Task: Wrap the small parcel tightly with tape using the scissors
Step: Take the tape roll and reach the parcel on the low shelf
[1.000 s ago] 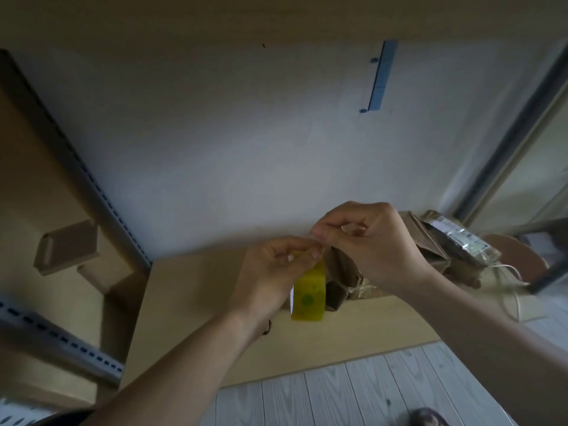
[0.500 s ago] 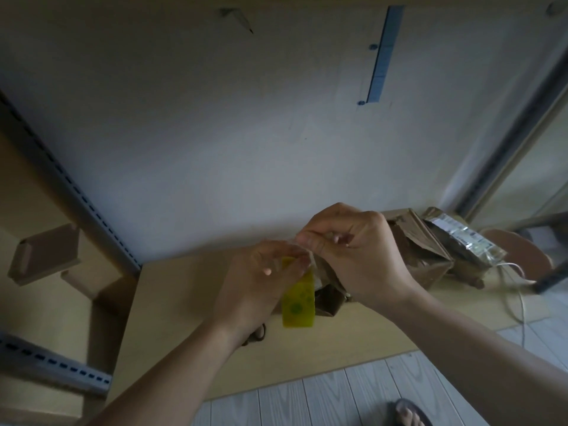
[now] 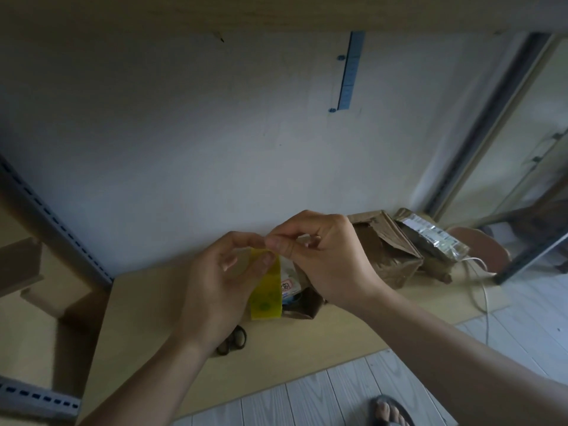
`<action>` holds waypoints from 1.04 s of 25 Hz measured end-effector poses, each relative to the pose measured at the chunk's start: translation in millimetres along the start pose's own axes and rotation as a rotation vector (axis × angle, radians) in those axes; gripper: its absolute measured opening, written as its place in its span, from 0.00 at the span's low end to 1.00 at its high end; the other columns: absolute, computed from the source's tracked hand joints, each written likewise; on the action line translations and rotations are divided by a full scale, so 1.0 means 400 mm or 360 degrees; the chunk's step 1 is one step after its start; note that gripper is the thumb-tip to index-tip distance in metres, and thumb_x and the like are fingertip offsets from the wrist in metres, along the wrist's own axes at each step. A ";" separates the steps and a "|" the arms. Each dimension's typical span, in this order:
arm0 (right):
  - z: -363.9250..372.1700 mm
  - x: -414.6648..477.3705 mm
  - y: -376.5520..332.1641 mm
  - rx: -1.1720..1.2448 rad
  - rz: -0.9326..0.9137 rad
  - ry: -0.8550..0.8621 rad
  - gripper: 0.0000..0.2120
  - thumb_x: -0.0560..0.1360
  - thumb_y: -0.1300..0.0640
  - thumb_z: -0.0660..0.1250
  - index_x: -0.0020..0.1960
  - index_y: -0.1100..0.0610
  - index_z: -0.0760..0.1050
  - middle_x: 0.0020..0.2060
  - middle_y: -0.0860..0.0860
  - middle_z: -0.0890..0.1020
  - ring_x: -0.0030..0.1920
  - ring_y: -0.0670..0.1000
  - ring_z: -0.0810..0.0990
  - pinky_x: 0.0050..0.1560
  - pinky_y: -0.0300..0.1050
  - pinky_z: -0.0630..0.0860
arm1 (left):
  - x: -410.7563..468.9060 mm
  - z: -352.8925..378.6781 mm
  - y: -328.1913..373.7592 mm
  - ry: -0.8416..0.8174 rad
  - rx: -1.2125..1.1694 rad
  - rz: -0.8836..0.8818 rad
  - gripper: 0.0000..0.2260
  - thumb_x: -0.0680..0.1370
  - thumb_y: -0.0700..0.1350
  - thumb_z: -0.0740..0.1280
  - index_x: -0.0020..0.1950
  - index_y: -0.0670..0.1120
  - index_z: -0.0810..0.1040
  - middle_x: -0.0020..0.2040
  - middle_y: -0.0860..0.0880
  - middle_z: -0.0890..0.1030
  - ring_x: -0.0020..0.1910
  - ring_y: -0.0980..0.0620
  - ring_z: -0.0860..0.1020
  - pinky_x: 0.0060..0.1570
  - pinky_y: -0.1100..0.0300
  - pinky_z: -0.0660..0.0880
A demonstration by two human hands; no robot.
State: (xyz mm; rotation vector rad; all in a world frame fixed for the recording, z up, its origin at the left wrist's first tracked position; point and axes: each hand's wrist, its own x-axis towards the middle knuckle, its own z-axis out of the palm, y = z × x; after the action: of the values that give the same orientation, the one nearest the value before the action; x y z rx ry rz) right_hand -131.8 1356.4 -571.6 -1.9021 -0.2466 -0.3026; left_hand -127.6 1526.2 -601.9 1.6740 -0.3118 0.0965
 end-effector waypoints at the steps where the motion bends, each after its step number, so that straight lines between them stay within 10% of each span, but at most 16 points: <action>1: -0.005 -0.006 0.003 -0.0011 -0.0006 0.0018 0.02 0.74 0.59 0.75 0.45 0.55 0.87 0.41 0.45 0.85 0.41 0.42 0.83 0.39 0.31 0.74 | 0.003 0.004 -0.004 0.0003 -0.0005 0.0052 0.01 0.74 0.48 0.74 0.45 0.53 0.83 0.47 0.52 0.85 0.50 0.52 0.83 0.59 0.46 0.77; 10: -0.101 -0.040 0.101 -0.0402 0.0275 0.0091 0.07 0.78 0.56 0.69 0.55 0.50 0.82 0.44 0.43 0.85 0.44 0.41 0.82 0.44 0.33 0.78 | 0.025 0.023 -0.036 0.0029 0.0119 0.0030 0.05 0.73 0.52 0.74 0.44 0.52 0.82 0.43 0.53 0.85 0.46 0.52 0.83 0.52 0.51 0.78; 22: 0.078 0.009 0.367 -0.1241 0.0706 -0.0723 0.31 0.75 0.60 0.66 0.75 0.48 0.61 0.67 0.56 0.66 0.64 0.61 0.71 0.59 0.54 0.76 | 0.016 -0.093 -0.085 0.0294 0.0072 -0.0208 0.02 0.75 0.42 0.73 0.44 0.44 0.82 0.44 0.45 0.85 0.47 0.49 0.83 0.44 0.66 0.77; 26: 0.109 0.027 0.428 -0.1164 0.0994 -0.0885 0.36 0.75 0.59 0.64 0.78 0.45 0.52 0.68 0.58 0.66 0.65 0.63 0.73 0.64 0.54 0.75 | 0.015 -0.154 -0.095 0.0305 -0.0070 -0.0307 0.05 0.72 0.45 0.74 0.44 0.45 0.83 0.45 0.45 0.86 0.48 0.47 0.83 0.49 0.51 0.78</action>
State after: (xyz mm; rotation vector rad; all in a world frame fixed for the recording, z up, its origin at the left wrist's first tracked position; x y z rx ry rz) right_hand -63.9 1339.3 -734.0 -2.6362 0.1289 0.6540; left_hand -104.8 1589.6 -629.0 1.6290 -0.0078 0.1041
